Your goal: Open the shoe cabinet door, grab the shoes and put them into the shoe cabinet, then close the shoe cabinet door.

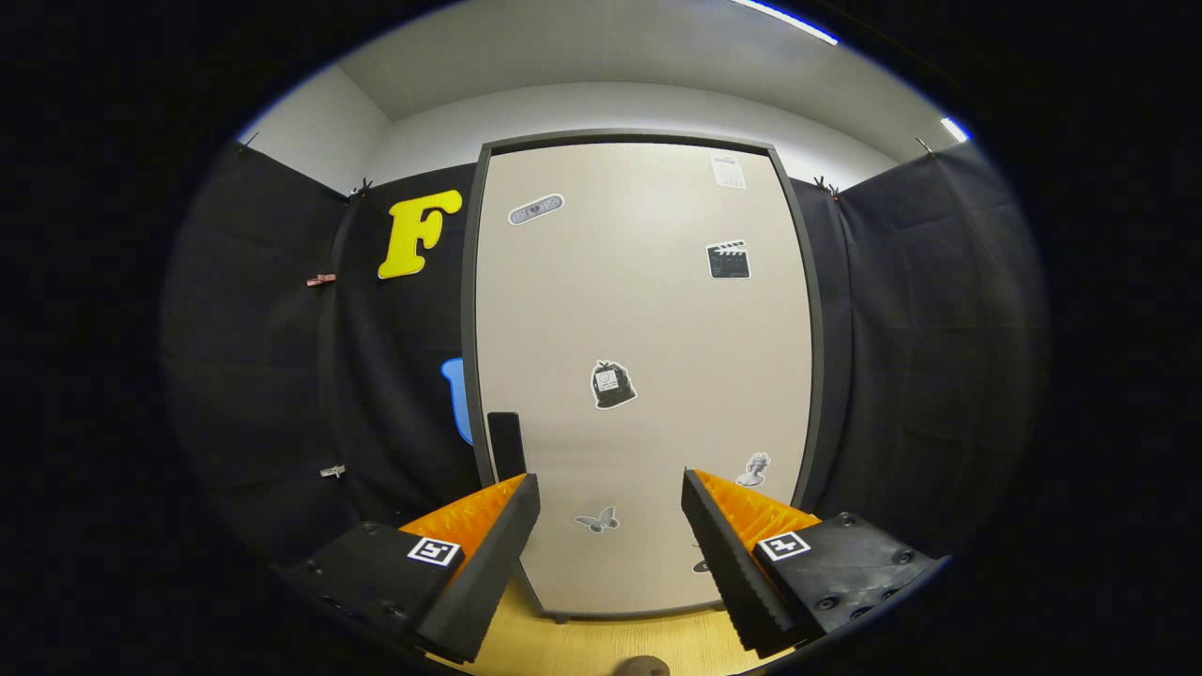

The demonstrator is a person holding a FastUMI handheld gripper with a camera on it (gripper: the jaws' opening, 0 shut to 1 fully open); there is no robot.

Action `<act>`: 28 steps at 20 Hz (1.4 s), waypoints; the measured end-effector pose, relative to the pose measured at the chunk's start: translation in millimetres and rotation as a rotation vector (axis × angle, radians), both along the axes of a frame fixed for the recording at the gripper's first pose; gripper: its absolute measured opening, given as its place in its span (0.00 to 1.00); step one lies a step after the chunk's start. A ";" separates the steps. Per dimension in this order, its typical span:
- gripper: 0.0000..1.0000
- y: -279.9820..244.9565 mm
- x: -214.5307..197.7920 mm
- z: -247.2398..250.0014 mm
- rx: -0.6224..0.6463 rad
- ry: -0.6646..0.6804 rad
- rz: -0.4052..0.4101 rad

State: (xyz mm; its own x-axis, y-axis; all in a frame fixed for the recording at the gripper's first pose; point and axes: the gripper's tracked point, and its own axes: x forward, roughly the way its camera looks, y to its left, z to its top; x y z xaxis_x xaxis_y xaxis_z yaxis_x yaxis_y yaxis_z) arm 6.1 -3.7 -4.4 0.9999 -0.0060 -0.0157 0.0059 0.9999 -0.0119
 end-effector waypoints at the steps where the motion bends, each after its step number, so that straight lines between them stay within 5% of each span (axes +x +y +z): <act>1: 0.99 0.1 0.5 -0.4 0.000 -0.001 0.000; 17: 0.98 76.9 60.3 -34.0 0.019 0.058 0.094; 28: 0.96 80.7 129.7 -60.3 0.030 0.076 0.011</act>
State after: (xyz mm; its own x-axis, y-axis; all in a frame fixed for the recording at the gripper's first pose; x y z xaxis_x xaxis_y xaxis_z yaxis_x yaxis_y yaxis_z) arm 135.9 77.1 -64.6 0.9958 0.0062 -0.0917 -0.0046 0.9998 0.0180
